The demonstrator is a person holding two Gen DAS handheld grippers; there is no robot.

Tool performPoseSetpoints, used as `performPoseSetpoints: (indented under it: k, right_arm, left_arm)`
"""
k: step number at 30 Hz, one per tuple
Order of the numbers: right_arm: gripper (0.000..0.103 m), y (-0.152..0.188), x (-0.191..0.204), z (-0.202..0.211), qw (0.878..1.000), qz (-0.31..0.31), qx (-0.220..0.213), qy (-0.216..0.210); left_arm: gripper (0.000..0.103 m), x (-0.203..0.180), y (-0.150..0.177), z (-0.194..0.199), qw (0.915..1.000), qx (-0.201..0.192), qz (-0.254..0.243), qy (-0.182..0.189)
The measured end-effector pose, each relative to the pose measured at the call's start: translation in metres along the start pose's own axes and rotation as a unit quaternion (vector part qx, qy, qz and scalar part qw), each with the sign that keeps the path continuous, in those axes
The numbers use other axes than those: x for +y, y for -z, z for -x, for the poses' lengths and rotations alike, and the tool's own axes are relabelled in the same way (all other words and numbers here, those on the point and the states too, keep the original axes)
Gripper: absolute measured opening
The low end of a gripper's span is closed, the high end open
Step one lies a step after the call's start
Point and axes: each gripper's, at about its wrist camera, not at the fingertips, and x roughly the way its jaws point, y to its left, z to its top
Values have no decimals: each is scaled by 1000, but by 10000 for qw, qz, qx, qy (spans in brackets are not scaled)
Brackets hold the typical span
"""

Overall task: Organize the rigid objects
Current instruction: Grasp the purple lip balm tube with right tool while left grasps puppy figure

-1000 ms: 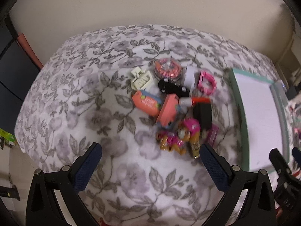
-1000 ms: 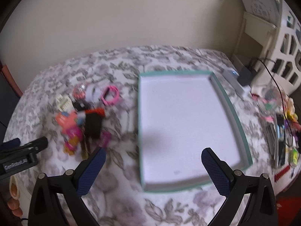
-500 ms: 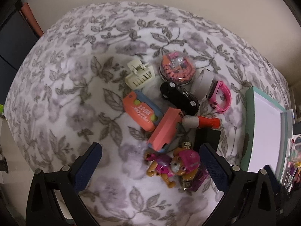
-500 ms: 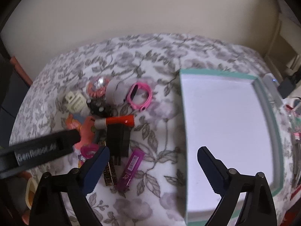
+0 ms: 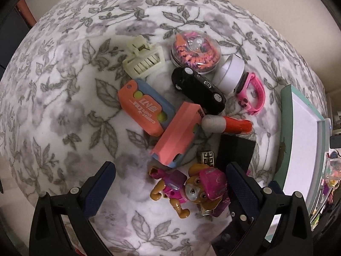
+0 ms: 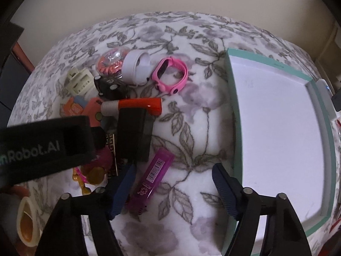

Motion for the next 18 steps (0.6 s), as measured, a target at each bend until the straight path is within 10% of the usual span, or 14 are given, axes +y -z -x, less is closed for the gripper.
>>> performPoseSetpoints:
  k: [18]
  right_arm:
    - [52,7,7,-9,9995,89,228,-199]
  left_arm:
    - [93,-5,18,-23,9992,250,12,307]
